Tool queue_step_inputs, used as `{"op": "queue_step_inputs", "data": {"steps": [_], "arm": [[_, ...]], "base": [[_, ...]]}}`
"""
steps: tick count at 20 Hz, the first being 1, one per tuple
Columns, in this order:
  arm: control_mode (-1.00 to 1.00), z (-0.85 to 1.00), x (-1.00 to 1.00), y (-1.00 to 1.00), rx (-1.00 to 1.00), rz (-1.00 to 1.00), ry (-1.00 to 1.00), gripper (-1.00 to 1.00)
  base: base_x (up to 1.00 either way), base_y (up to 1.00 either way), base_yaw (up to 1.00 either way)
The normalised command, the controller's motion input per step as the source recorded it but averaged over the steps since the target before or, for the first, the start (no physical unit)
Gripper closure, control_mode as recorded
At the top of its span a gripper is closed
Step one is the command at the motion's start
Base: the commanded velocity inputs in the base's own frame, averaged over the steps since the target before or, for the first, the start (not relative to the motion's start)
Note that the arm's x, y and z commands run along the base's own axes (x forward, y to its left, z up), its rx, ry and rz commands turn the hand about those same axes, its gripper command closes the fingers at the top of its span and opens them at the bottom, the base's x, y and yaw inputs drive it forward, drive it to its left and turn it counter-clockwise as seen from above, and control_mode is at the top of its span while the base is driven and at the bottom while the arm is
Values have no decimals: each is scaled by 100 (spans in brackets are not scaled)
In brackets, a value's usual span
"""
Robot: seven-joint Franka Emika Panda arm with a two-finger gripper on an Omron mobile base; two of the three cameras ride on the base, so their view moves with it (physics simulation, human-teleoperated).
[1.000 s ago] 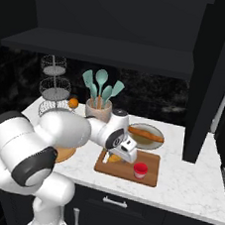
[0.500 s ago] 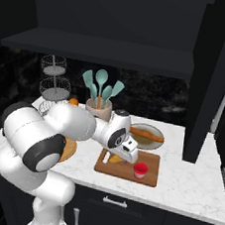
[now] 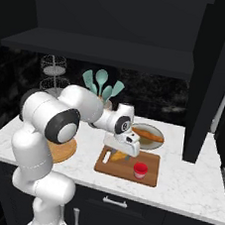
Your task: From the different types of pastries on the counter, select a croissant and place it on the cutting board. Then retrieve a jar of jam from the cabinet and place it alongside the croissant on the cutting board.
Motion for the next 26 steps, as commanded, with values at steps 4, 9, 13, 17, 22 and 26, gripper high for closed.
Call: {"op": "queue_step_inputs", "data": {"steps": [4, 9, 13, 17, 22, 26], "arm": [[-100, -5, -10, -22, 5, 0, 4, -100], [-100, 0, -53, -24, 7, 0, 0, -100], [-100, 5, -62, -10, 5, 0, -2, -100], [-100, 52, -33, -2, 6, 0, 0, -100], [-100, 62, -10, 7, 1, 0, 0, -100], [-100, 86, -15, 49, 0, 0, 1, -100]], "base": [[0, 0, 0], [0, 0, 0], [0, 0, 0], [0, 0, 0], [0, 0, 0], [0, 0, 0]]}}
